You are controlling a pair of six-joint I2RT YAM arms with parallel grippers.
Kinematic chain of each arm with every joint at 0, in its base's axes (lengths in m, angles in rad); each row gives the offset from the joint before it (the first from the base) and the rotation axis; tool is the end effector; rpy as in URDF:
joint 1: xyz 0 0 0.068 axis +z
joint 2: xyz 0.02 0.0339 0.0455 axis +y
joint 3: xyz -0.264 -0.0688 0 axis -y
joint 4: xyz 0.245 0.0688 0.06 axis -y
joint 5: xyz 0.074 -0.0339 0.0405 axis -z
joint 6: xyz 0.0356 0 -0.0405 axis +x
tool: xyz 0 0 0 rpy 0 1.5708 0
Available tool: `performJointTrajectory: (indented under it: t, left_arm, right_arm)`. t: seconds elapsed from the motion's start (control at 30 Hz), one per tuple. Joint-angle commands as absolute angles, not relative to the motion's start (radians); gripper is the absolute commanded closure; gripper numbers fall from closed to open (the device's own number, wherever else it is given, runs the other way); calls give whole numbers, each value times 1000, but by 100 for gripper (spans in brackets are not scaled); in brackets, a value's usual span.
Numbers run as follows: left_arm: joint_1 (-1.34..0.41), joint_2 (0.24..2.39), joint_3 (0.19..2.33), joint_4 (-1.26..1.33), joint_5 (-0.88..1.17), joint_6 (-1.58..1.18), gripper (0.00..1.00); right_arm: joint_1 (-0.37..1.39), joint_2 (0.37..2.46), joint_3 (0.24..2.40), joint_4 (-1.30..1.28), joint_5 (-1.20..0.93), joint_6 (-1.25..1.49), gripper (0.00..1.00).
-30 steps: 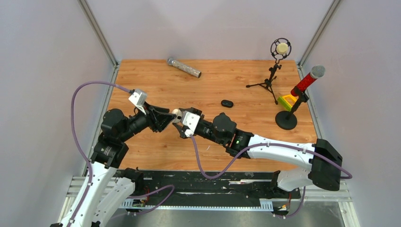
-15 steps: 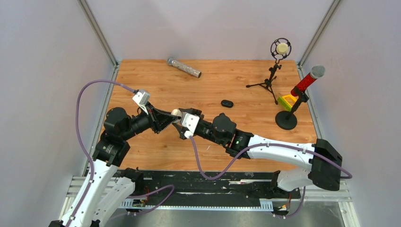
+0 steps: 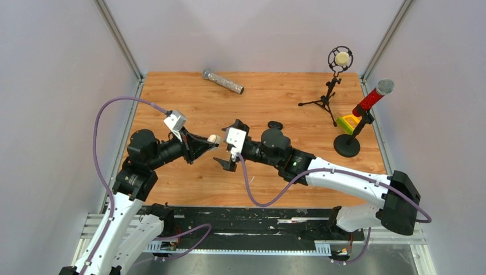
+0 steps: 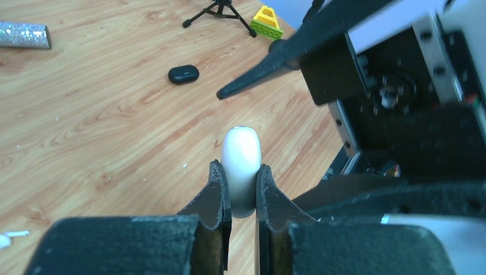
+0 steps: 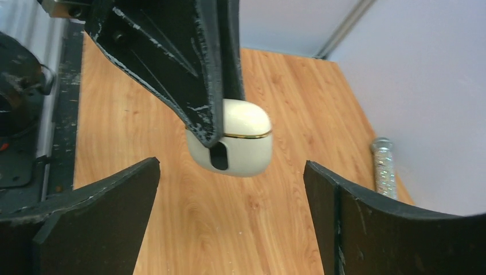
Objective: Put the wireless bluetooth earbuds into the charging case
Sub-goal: Pick up the charging case at the center of the board.
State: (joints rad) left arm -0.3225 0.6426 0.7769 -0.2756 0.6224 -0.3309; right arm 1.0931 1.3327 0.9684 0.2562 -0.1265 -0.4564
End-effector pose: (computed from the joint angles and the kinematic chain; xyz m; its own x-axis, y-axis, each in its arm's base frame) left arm 0.1312 -0.0657 0.3495 -0.3878 -0.1487 -0.9096 0.7179 0.5703 -0.3993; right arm 0.1416 0.2833 0.3270 0.3691 -0.2379 -0.8984 -0.8644 0.2672 -0.4259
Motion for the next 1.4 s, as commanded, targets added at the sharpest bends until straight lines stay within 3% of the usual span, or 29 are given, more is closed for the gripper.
performJointTrajectory:
  t: [0.0,0.1,0.3,0.4,0.57,1.2,1.37]
  left_arm:
    - [-319,634,823,-336,702,-141,100]
    - [-319,632,842,-389,764,-15,100]
    - [-329,630,854,-434,834,67,100]
    - [-332,633,859,-431,844,80,100]
    - [-339,634,854,-425,858,85,100]
    - [-353,629,828,-379,862,60,100]
    - [-354,626,824,-378,866,60,100]
  right_arm:
    - [976,1266,1050,106,-459,-315,0]
    - [880,1270,1080,44,-671,-268,4]
    - [870,1357,1183,-115,-852,-308,11]
    - [870,1416,1226,-156,-912,-303,22]
    - [872,1461,1267,-154,-938,-270,33]
    - [872,1528,1298,-68,-968,-223,53]
    - [871,1537,1303,-54,-970,-216,71]
